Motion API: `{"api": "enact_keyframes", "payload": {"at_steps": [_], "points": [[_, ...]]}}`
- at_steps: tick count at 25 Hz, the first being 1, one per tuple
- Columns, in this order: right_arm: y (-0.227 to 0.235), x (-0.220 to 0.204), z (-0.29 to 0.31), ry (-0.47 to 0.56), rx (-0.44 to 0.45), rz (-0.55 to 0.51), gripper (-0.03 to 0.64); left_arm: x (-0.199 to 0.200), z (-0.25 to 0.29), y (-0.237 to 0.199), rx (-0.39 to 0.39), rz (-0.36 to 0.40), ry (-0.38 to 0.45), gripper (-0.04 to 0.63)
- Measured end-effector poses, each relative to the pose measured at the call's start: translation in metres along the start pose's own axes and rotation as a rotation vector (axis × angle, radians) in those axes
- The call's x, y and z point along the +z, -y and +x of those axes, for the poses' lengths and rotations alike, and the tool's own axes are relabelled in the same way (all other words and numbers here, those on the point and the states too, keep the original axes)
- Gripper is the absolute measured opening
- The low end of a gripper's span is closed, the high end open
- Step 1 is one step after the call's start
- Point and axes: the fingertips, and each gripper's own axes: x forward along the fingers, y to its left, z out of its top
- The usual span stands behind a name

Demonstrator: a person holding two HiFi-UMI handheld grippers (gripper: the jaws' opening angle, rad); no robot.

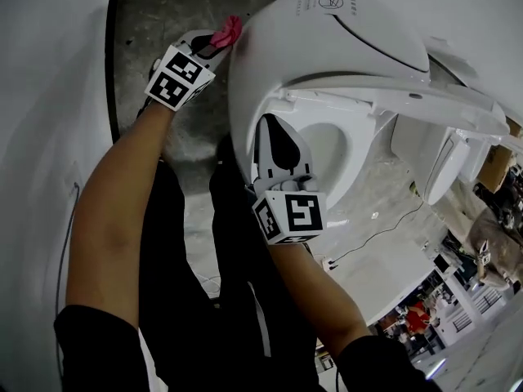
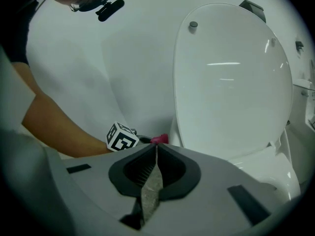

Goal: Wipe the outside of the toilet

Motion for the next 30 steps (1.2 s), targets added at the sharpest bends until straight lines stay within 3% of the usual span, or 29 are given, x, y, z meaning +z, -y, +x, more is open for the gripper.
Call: {"api": "enact_keyframes", "payload": {"at_steps": [5,8,19,30], "points": [[0.013,-0.006,0.001,-0.003,-0.028,0.021,0.037,0.003,0.026,-0.006,-0.061,0.145,-0.058,0.09],[0.018,-0.008,0.0,0.002,-0.025,0.022,0.037,0.005,0.031,-0.004,-0.078,0.176,-0.053,0.091],[0.019,-0.025,-0.001,-0.024,0.008,-0.022,0.037,-0.018,0.022,0.021,-0.037,0.166,-0.037,0.087],[0.017,-0.053,-0.01,-0.071,0.023,-0.079,0.037,-0.078,-0.002,0.095,-0.036,0.099,-0.039,0.087]]}}
